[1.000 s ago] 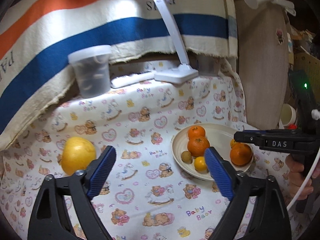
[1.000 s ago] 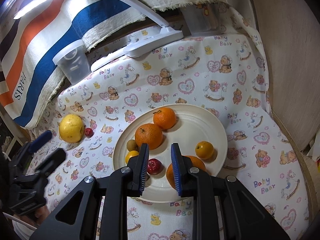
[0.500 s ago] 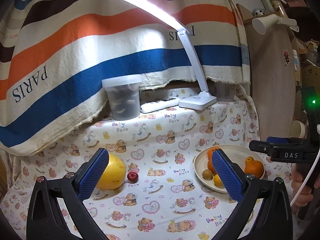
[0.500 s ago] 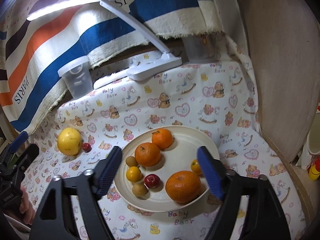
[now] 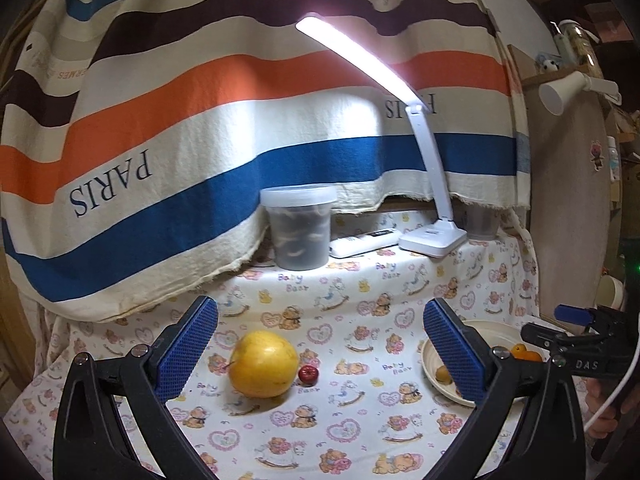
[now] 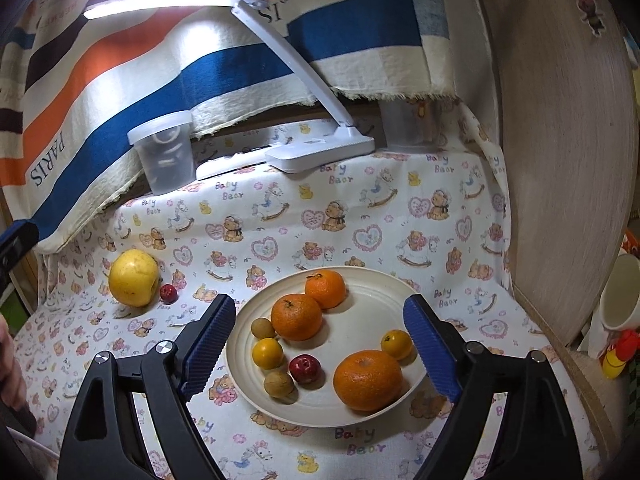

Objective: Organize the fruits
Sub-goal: 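Withdraw both tools and move them toward the large yellow apple and red apple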

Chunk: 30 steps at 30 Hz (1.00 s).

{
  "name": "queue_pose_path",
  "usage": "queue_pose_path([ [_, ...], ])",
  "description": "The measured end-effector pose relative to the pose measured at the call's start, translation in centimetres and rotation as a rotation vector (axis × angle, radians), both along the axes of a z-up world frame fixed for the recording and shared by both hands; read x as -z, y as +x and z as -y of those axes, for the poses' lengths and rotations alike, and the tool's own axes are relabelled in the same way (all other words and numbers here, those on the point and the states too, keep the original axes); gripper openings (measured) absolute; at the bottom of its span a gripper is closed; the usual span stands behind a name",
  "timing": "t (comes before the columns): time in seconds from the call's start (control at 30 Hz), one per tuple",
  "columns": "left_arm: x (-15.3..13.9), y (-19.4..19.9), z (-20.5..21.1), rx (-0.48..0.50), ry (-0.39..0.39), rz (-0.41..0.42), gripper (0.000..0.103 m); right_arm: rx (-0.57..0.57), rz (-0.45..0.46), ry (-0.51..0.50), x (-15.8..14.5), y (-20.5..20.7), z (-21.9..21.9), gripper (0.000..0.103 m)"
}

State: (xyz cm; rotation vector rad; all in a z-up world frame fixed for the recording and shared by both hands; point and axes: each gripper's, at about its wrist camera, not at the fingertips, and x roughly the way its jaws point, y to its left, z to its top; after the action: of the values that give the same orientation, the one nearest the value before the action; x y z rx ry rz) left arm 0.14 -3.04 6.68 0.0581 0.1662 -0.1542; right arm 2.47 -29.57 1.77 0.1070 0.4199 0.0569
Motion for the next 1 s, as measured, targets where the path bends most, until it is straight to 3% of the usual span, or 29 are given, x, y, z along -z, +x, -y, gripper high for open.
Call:
queue_pose_path([
  [0.27, -0.1, 1.9, -3.6, -0.116, -0.041, -0.026, 0.102, -0.029, 0.058, -0.079, -0.2, -0.9, -1.6, 0.097],
  [0.33, 0.2, 3.0, -5.0, -0.145, -0.064, -0.063, 0.102, -0.030, 0.064, -0.086, -0.2, -1.0, -1.8, 0.102],
  [0.53, 1.8, 6.0, -9.4, -0.162, -0.205, -0.206, 0.102, -0.024, 0.085, -0.085, -0.1, -1.1, -1.6, 0.102],
  [0.67, 2.8, 7.3, -10.7, -0.160, -0.247, -0.266, 0.102, 0.001, 0.106, -0.096, -0.3, -1.0, -1.8, 0.102],
  [0.9, 4.9, 8.9, -11.2, -0.172, -0.290, -0.326, 0.102, -0.026, 0.020, -0.089, -1.8, 1.0, -4.1, 0.102],
  [1.0, 5.6, 9.2, -11.9, -0.215, -0.310, -0.331, 0.102, -0.078, -0.035, -0.028, -2.5, 2.5, -5.7, 0.102],
])
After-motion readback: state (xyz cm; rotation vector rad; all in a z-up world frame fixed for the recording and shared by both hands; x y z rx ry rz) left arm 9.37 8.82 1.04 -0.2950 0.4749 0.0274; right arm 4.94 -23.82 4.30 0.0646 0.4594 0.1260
